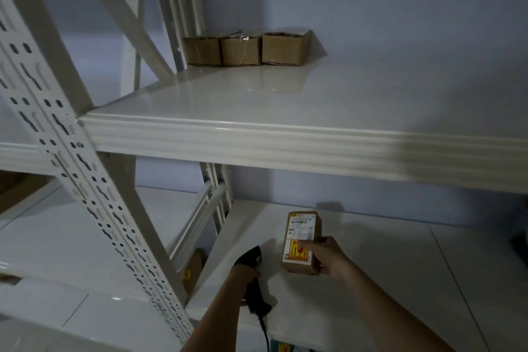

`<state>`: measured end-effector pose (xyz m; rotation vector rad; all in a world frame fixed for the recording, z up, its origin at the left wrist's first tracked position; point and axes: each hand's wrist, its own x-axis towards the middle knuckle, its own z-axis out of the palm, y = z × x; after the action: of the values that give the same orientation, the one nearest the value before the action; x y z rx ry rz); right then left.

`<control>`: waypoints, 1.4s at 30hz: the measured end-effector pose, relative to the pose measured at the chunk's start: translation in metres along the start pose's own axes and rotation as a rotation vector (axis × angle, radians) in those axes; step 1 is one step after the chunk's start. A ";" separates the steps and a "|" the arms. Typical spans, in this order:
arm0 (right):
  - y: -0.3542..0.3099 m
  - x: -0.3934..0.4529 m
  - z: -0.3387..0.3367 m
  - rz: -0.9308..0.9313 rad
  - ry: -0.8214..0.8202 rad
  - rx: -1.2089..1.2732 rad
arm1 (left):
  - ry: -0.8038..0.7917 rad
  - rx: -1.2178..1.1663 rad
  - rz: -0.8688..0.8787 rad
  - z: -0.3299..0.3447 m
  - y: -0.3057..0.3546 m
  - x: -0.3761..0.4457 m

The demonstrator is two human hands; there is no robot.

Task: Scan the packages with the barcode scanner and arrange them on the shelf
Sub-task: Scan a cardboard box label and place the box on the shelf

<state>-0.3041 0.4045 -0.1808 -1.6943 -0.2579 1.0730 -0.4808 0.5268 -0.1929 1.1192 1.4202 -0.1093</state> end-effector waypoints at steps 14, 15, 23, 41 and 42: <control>0.017 0.006 0.005 0.027 0.121 0.022 | -0.009 -0.167 0.238 -0.013 -0.001 0.013; 0.019 0.002 0.008 0.025 0.155 0.044 | -0.007 -0.190 0.258 -0.018 -0.001 0.010; 0.040 -0.046 0.035 0.004 0.265 0.109 | -0.201 -0.311 0.420 -0.062 -0.011 -0.015; 0.023 -0.129 0.030 -0.320 0.459 -0.001 | -0.227 0.078 0.751 -0.040 0.011 -0.121; 0.022 -0.130 0.027 -0.338 0.463 -0.010 | -0.222 0.094 0.768 -0.038 0.013 -0.124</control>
<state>-0.4061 0.3312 -0.1320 -1.7769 -0.2384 0.4170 -0.5288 0.4917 -0.0762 1.6049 0.7259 0.2430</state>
